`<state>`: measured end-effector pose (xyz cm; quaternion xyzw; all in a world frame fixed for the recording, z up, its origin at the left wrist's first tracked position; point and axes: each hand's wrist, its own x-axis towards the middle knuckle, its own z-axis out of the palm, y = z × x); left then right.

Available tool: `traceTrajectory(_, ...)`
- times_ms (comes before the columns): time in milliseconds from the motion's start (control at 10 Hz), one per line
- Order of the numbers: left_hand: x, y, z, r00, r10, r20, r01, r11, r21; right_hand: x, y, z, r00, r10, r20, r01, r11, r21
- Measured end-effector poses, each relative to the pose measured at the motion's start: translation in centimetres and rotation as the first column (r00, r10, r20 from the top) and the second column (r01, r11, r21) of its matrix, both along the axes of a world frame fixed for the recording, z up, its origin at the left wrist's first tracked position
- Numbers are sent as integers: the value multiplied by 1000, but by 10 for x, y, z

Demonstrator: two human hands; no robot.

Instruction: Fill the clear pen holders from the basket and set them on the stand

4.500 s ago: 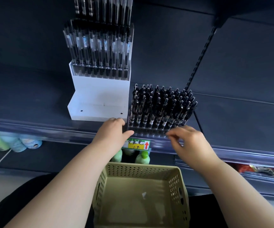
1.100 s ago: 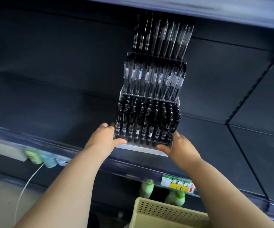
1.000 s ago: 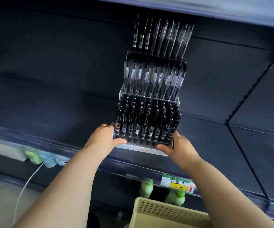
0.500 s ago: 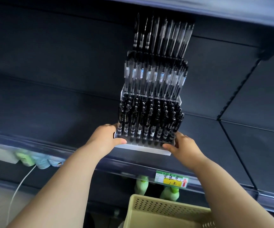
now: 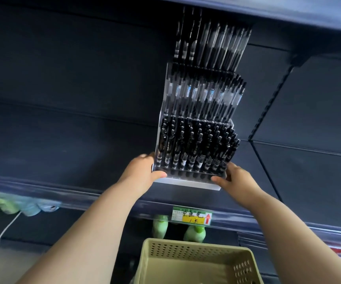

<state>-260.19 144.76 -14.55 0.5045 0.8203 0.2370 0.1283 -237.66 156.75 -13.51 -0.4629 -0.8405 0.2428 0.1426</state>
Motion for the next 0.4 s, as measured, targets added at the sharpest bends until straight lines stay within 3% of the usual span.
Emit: traceTrajectory(400, 11, -18, -4, 998, 46, -43, -49, 997, -67, 17, -21, -7, 999, -6, 36, 7, 999, -39)
